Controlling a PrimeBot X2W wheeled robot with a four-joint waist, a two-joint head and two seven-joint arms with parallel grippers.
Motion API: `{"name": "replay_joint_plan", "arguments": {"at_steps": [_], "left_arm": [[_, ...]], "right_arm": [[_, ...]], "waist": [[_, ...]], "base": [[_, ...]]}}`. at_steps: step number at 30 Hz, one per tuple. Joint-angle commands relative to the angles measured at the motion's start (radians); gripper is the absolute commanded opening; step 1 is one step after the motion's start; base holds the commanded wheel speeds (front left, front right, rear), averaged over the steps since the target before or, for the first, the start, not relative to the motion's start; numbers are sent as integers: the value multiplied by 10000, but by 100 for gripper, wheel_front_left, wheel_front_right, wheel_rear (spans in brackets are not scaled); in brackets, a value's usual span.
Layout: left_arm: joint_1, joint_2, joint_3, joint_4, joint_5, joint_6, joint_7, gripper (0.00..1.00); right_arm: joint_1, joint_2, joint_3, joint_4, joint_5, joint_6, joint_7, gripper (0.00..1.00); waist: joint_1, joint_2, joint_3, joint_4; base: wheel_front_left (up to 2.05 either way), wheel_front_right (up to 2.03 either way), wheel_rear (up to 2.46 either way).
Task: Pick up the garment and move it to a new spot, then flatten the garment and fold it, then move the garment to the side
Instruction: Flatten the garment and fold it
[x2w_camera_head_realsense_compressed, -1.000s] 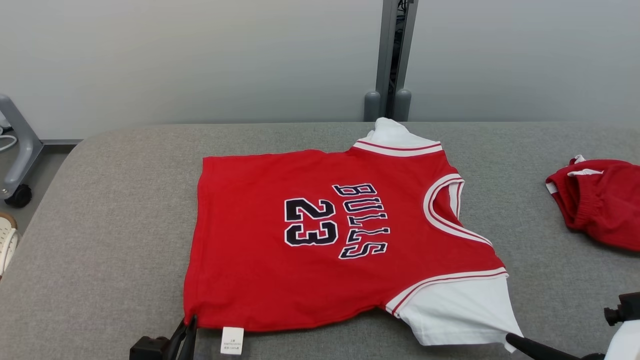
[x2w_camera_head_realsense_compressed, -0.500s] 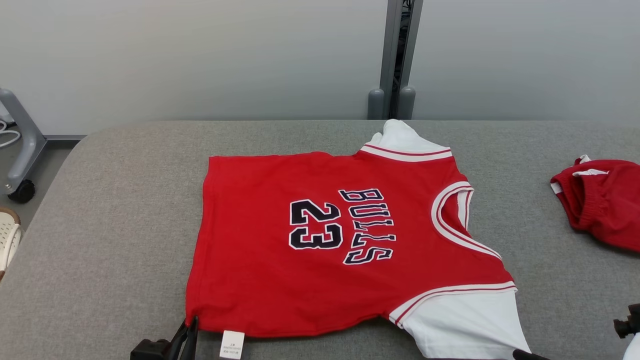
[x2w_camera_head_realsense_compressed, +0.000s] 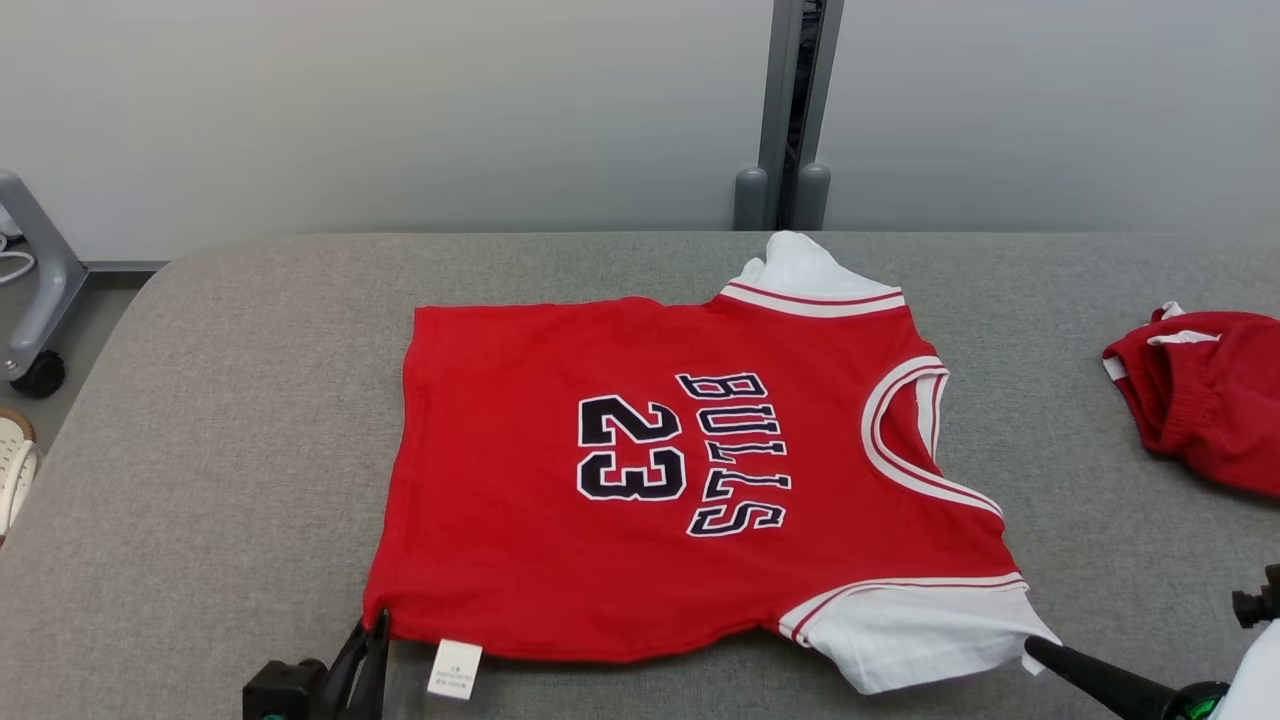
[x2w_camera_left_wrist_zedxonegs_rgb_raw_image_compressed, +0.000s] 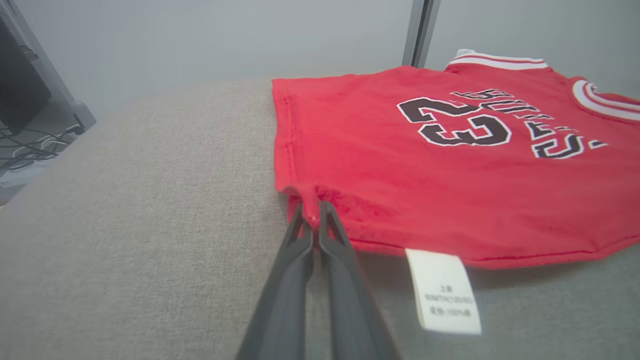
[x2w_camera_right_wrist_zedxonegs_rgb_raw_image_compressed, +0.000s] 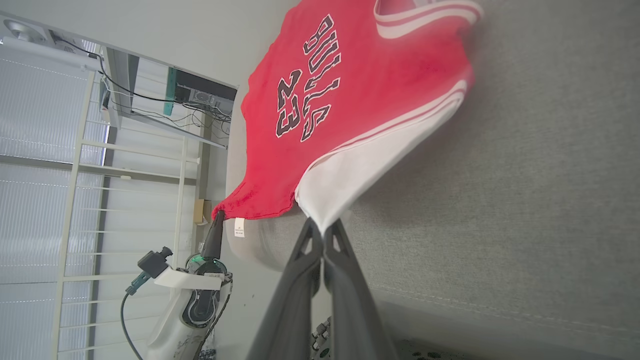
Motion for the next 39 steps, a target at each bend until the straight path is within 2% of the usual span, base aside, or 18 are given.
{"name": "replay_joint_plan", "arguments": {"at_steps": [1, 7, 19, 39], "left_arm": [[-270, 32, 93, -17, -124, -59, -14, 0], [-843, -20, 291, 107, -426, -152, -13, 0], [-2018, -78, 690, 640, -837, -243, -14, 0], [-3584, -119, 495, 1513, -870, -194, -14, 0]], "right_arm": [[-210, 36, 34, 85, 58, 9, -149, 0], [-951, 96, 316, 387, 219, 11, -746, 0], [-2707, 491, 1011, 1735, 343, 9, -1569, 0], [-5346, 1278, 2362, 3839, 477, 9, -1668, 0]], "waist": [[0, -1, 66, 9], [0, -1, 493, 22], [0, -1, 1134, -44], [0, -1, 2226, 171]], "base": [[0, 0, 0], [0, 0, 0], [0, 0, 0], [0, 0, 0]]}}
